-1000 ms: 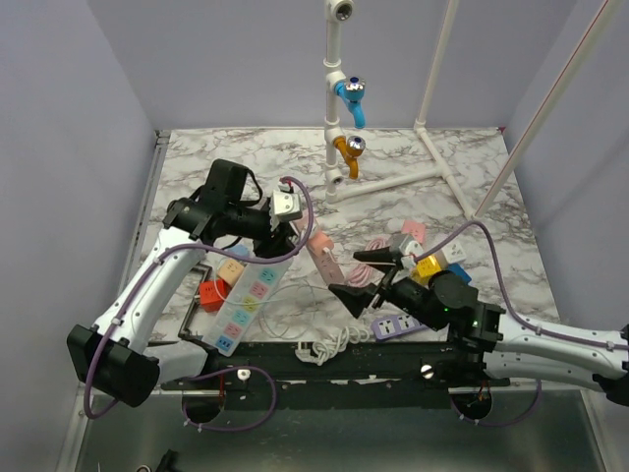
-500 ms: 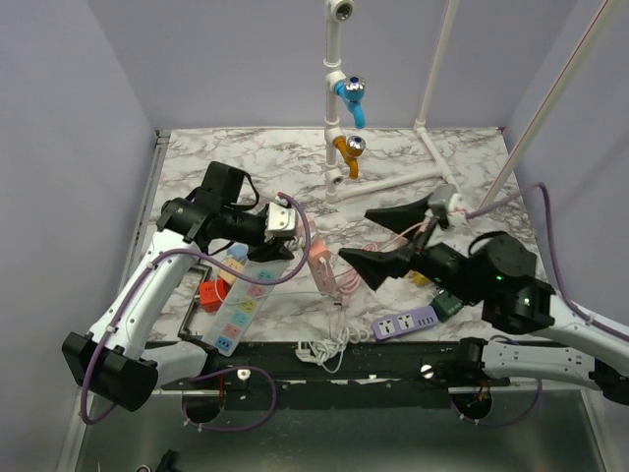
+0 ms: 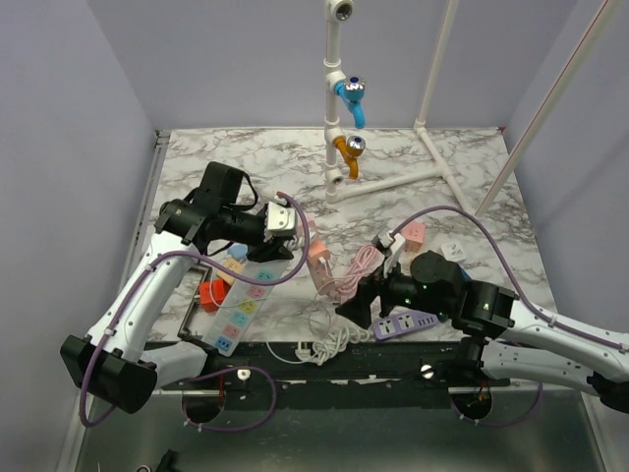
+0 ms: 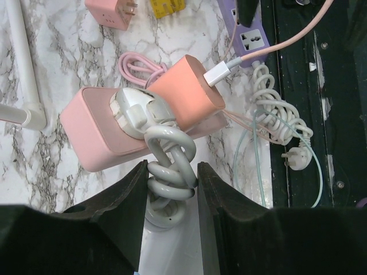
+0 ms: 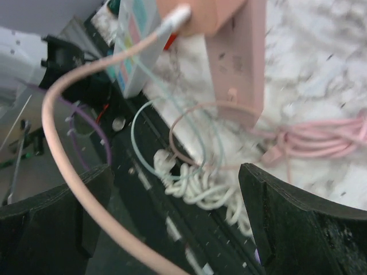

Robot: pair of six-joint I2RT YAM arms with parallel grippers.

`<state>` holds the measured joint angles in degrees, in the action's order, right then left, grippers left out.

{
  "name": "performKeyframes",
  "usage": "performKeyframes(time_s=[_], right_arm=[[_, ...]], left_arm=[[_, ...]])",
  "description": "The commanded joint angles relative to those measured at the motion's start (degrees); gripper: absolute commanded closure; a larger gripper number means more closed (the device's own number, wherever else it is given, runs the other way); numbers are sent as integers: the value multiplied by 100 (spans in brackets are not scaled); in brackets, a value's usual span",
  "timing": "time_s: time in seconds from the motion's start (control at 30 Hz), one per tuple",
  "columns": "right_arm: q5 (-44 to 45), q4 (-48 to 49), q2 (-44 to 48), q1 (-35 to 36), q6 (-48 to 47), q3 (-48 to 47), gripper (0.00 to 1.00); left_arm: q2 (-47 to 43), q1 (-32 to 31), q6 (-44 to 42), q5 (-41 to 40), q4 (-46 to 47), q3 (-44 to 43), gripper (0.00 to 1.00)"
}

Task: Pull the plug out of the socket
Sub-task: Remove the plug from the socket.

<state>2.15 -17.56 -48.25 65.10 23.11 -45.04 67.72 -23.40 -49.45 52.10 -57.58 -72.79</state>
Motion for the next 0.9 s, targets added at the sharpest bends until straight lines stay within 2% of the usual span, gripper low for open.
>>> performKeyframes(time_s=[0.0,0.13,0.27,0.4,0.6,0.7,0.87], right_arm=[[-1322,-664,264,2,1154,325,0],[-2817,-688,-284,-4,1037,121,0],[-3666,-678,-477,-1,463,-539,0],[-3915,-749,-188,-1,236,-1367,0],[-4147,-555,-34,-6,248,-1977,0],[-4501,-248,-159,-1,352,-2086,0],[-4521,-302,-429,2,304,-1812,1]], left_arm=[[-134,-34,151,84,119,-18,100],[-11,-24,304,-36,290,-126,100],[78,32,445,-46,438,-182,100],[123,180,522,-41,574,-101,100],[134,255,410,-157,694,-41,100],[201,347,452,-309,814,8,100],[610,557,938,-419,856,-328,100]])
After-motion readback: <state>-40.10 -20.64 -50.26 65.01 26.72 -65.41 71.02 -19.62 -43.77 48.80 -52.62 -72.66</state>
